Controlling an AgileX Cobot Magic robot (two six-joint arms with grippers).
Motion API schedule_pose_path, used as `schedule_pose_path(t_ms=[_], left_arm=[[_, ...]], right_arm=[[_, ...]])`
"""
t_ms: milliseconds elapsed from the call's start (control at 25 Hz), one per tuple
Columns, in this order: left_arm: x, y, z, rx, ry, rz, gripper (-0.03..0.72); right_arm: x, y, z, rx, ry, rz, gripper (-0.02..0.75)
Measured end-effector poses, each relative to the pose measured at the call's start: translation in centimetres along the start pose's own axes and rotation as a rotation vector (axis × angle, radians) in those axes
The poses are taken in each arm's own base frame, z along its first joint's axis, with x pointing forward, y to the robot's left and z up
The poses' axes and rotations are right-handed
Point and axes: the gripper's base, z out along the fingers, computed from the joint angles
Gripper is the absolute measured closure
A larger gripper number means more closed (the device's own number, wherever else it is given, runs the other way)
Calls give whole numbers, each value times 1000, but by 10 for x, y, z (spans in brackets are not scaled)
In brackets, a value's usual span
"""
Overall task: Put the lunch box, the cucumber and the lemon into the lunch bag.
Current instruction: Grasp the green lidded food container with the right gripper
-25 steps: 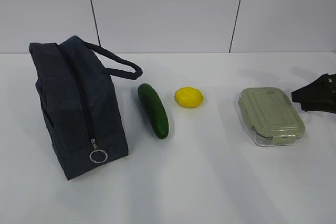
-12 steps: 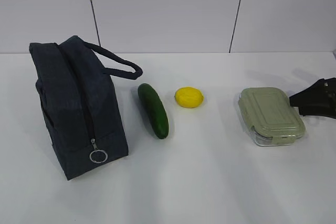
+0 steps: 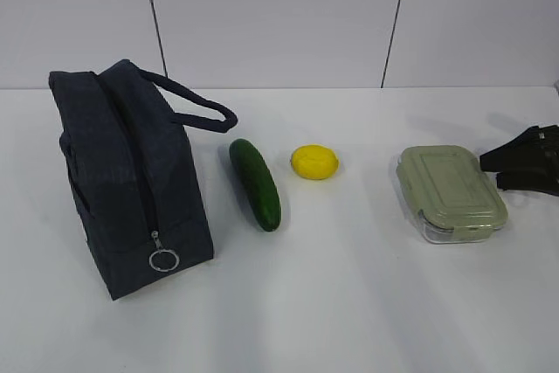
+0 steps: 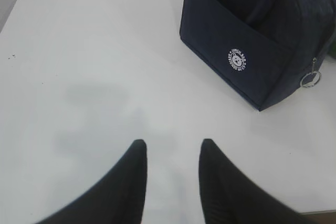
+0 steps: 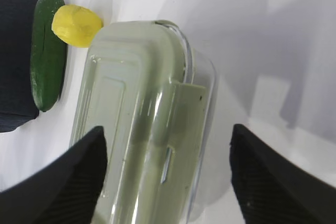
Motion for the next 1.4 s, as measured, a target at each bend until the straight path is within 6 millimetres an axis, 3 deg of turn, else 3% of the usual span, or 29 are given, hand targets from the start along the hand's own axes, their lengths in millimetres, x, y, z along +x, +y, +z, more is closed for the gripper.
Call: schedule_pose_path(t_ms=[200,400,680,1400], left_arm=[[0,0,0,0,0,0,445],[0,0,0,0,0,0,445],[0,0,0,0,0,0,445],[0,0,0,0,0,0,445]], right_arm=[[-1,2,3,-6,0,0,127],[-2,11,15,-21,34,-23,126],[-2,12,18,-24,48,-31,126],[9,-5,33,-61,41,50,134]])
